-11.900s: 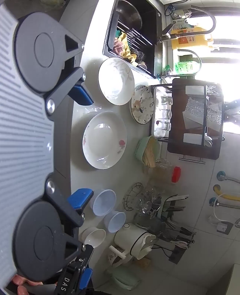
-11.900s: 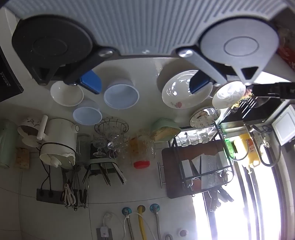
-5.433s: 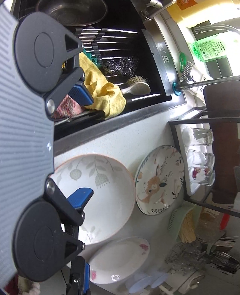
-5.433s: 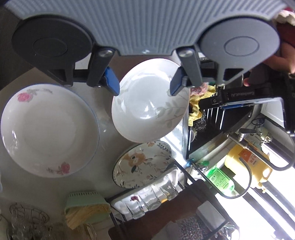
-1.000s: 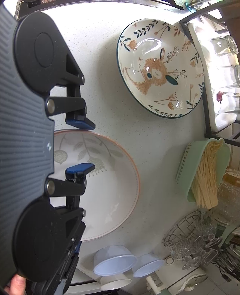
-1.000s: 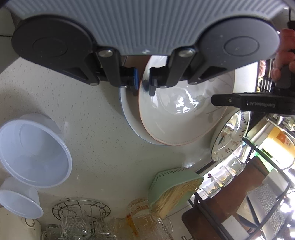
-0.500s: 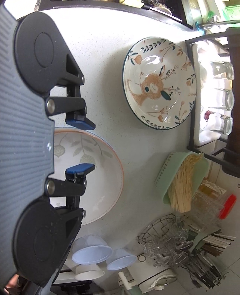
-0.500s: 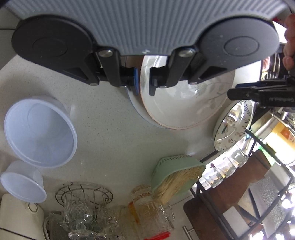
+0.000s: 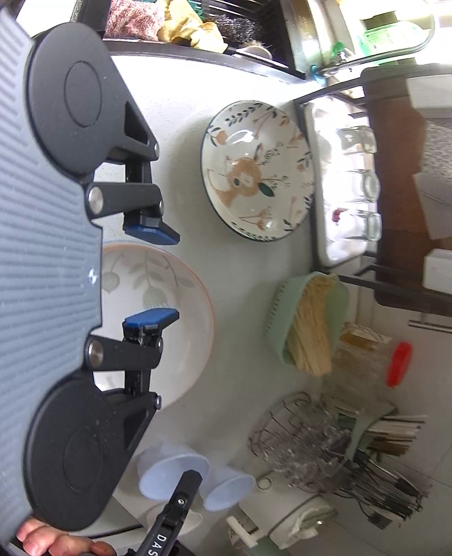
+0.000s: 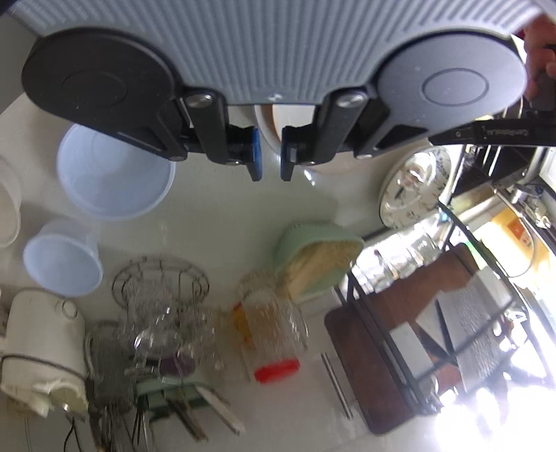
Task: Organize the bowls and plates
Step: 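Open both grippers and lift them off the stacked bowl, then move both tools toward the rabbit-pattern plate near the glass rack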
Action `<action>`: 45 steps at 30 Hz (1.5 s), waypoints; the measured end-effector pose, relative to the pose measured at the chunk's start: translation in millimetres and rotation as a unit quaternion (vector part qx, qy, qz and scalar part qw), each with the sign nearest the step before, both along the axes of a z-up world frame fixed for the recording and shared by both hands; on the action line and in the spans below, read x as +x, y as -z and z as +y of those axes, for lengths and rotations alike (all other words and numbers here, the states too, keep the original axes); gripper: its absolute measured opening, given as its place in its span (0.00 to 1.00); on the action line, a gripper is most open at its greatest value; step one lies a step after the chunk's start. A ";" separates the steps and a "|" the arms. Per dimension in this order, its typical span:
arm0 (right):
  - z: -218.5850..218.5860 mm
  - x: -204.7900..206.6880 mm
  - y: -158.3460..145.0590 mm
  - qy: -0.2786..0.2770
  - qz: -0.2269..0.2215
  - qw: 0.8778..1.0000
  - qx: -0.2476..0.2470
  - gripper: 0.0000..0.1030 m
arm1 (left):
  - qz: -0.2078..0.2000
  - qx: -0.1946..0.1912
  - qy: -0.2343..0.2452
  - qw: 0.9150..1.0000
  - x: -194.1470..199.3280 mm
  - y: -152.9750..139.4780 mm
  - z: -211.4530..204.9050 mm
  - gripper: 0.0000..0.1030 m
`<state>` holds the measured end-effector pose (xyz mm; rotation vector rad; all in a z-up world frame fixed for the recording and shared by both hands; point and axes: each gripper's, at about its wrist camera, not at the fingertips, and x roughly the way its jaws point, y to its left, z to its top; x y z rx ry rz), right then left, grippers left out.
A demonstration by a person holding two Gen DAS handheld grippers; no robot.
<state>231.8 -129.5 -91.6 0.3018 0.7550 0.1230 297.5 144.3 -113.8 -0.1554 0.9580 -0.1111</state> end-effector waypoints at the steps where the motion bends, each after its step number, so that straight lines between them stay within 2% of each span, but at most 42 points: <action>1: -2.5 -3.0 -6.9 0.004 -0.009 1.000 -0.003 0.14 | -0.006 0.000 -0.004 1.000 -2.9 -5.0 -3.1 0.44; 4: -12.6 -12.6 -28.5 0.002 -0.036 0.999 0.001 0.14 | -0.019 -0.003 -0.005 1.000 -11.7 -15.5 -14.6 0.44; 13: -31.4 -54.7 -72.1 -0.021 -0.098 0.994 -0.033 0.14 | -0.056 -0.027 -0.012 0.998 -45.5 -45.0 -55.0 0.44; 17: -37.7 -67.6 -84.2 -0.033 -0.119 0.992 -0.030 0.14 | -0.085 -0.019 -0.012 0.996 -58.4 -64.0 -74.1 0.44; 26: -51.5 -94.3 -96.1 -0.070 -0.122 0.990 -0.028 0.14 | -0.123 -0.012 -0.017 0.992 -104.1 -101.3 -100.9 0.44; 28: -53.3 -100.5 -96.6 -0.079 -0.119 0.989 -0.026 0.14 | -0.138 0.003 -0.018 0.990 -119.2 -105.8 -104.2 0.44; 32: -51.4 -109.5 -93.2 -0.098 -0.118 0.988 -0.025 0.14 | -0.148 0.021 -0.019 0.989 -140.4 -105.2 -107.0 0.44; 36: -46.6 -109.4 -84.8 -0.113 -0.098 0.989 -0.018 0.14 | -0.151 0.049 -0.033 0.987 -158.1 -98.9 -105.4 0.44; 45: -28.9 -114.6 -66.6 -0.143 -0.073 0.987 -0.007 0.14 | -0.121 0.041 -0.080 0.989 -172.0 -73.5 -82.1 0.44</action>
